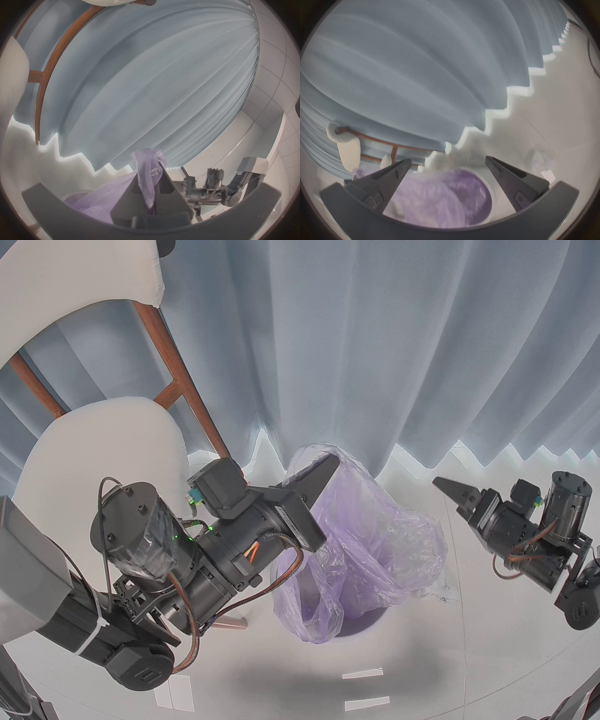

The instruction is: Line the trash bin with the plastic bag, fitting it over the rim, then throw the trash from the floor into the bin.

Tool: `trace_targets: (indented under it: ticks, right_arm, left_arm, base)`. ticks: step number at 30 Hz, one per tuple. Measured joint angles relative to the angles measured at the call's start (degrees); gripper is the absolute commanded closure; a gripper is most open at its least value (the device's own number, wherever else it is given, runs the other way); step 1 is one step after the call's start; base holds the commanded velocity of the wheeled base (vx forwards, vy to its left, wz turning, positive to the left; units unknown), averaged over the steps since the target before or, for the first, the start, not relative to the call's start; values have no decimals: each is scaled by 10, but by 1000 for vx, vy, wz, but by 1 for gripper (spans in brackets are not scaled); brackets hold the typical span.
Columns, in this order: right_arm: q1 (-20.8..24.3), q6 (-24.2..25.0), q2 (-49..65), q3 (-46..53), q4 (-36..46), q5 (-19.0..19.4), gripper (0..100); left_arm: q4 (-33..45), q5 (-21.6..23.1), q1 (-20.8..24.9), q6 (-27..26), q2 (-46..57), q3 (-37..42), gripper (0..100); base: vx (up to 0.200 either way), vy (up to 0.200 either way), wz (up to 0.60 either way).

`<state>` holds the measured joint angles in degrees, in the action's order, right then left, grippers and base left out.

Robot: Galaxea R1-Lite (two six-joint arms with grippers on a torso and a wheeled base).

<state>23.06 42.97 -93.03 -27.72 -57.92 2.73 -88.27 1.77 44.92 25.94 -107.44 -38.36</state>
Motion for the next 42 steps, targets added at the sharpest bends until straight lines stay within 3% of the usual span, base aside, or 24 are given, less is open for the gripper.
trace_targets:
  ticks: [5,8,13,20,28,38,42]
  right_arm:
    - [39,37,89,29,176,11,0]
    - [81,93,134,40,263,18,0]
    - [165,199,173,49,309,25,0]
    - [215,224,127,55,181,27,0]
    - [234,231,-12,50,-20,24,0]
    - [232,233,-118,13,-74,-44,0]
    - [222,232,-132,0,-107,-54,0]
  left_arm:
    - [0,0,3,-1,-1,2,100]
    - [0,-1,4,-1,-3,3,100]
    - [0,-1,5,-2,-5,4,100]
    - [0,-2,4,-2,-7,2,100]
    - [0,-1,0,-2,-8,0,100]
    - [0,0,-6,-2,-9,-1,100]
    - [0,0,-7,-2,-8,-1,100]
  base:
    - [0,0,0]
    - [0,0,0]
    - [0,0,0]
    - [0,0,0]
    - [0,0,0]
    - [0,0,0]
    - [0,0,0]
